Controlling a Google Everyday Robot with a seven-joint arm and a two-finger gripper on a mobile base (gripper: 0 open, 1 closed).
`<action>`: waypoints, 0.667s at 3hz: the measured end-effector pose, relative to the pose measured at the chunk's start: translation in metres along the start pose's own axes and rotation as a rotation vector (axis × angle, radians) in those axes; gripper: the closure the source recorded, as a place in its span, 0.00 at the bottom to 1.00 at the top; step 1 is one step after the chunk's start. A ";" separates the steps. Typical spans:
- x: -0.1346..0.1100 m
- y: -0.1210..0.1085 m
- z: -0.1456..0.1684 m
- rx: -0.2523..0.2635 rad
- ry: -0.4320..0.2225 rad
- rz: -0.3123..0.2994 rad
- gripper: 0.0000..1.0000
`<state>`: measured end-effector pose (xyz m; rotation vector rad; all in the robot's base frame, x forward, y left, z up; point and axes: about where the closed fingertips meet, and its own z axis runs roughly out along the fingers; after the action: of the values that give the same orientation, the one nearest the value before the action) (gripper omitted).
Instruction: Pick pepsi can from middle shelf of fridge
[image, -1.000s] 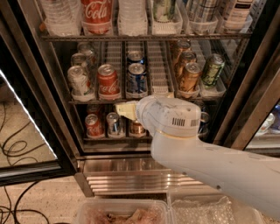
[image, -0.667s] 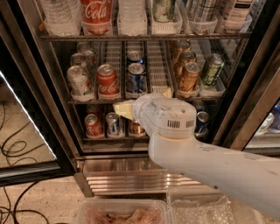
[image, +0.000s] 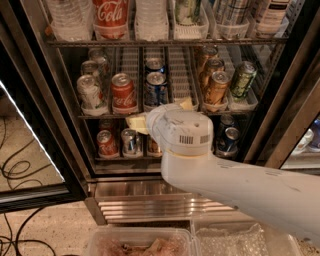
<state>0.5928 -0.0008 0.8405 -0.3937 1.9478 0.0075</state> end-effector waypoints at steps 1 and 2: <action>-0.010 0.014 0.020 0.045 -0.009 0.017 0.00; -0.011 -0.005 0.023 0.125 0.010 -0.044 0.00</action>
Offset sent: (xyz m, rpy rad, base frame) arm 0.0150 0.0187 -0.0008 0.0049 -0.0160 -0.0326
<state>0.6185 0.0019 0.8414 -0.3545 1.9378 -0.1442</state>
